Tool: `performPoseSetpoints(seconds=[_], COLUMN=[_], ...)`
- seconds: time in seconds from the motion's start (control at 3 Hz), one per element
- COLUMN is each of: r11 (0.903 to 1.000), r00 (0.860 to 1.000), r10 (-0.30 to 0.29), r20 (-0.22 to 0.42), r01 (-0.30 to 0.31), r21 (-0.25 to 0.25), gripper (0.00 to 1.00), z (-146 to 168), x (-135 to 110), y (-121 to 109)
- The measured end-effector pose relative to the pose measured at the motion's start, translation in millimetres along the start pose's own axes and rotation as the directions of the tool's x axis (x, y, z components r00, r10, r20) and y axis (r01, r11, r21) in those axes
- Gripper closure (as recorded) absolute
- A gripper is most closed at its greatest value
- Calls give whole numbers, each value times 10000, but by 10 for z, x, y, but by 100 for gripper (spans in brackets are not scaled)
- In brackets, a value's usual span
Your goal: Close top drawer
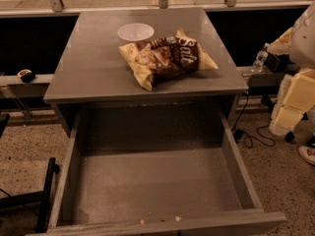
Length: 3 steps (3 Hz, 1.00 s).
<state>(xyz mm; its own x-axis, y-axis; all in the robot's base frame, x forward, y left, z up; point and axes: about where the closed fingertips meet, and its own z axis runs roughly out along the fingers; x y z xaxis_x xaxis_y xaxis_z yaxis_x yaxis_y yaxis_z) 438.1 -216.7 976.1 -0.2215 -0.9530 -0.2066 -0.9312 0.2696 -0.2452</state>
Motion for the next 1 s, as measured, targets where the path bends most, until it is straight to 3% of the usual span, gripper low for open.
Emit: performPoseSetpoints(seconds=[0.33, 0.67, 1.0], r11=[10000, 9957, 9804], r00=[10000, 9985, 9933], r10=[0, 81, 445], r20=[3, 542, 1067], r01=[0, -31, -229], r21=[-6, -925, -1955], gripper=[0, 0, 0], z=[2, 292, 971], x=[0, -12, 4], y=[0, 31, 155])
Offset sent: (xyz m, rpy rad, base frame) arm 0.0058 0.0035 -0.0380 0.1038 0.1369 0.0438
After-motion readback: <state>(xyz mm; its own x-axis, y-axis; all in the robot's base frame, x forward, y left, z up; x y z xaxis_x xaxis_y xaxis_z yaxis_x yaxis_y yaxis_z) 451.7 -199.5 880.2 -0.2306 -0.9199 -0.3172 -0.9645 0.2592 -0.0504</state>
